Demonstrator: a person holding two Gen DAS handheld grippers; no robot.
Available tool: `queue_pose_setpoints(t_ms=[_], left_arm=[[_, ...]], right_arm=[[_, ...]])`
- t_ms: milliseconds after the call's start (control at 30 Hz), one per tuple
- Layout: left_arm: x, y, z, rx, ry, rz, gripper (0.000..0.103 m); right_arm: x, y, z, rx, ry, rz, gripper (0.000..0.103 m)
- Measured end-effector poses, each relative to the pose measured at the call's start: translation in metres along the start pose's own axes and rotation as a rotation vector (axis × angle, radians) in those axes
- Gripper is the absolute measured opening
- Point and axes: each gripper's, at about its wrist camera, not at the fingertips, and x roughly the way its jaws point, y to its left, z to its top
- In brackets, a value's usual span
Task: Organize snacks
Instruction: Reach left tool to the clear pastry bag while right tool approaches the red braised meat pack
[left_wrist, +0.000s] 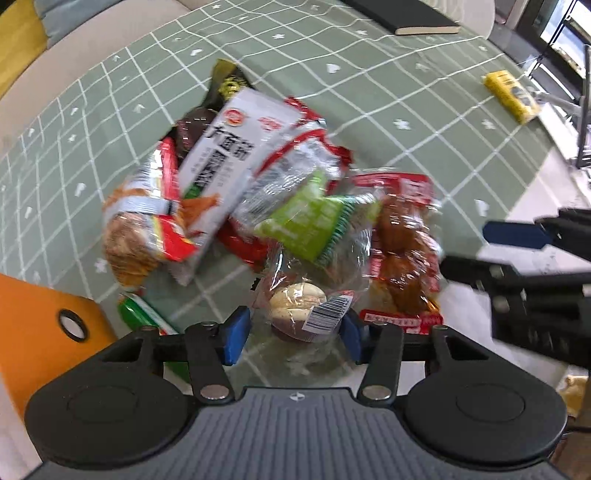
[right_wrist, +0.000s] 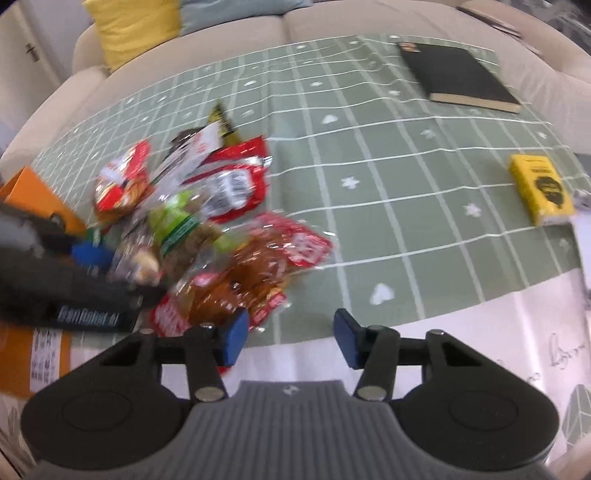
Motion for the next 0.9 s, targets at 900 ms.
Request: queue_pose_setpoints(t_ms=[900], left_arm=[[-0.013, 0.008, -0.030, -0.124, -0.029, 0.049, 0.073]], right_arm=[[0.026, 0.037, 0.002, -0.078, -0.055, -0.006, 0.090]])
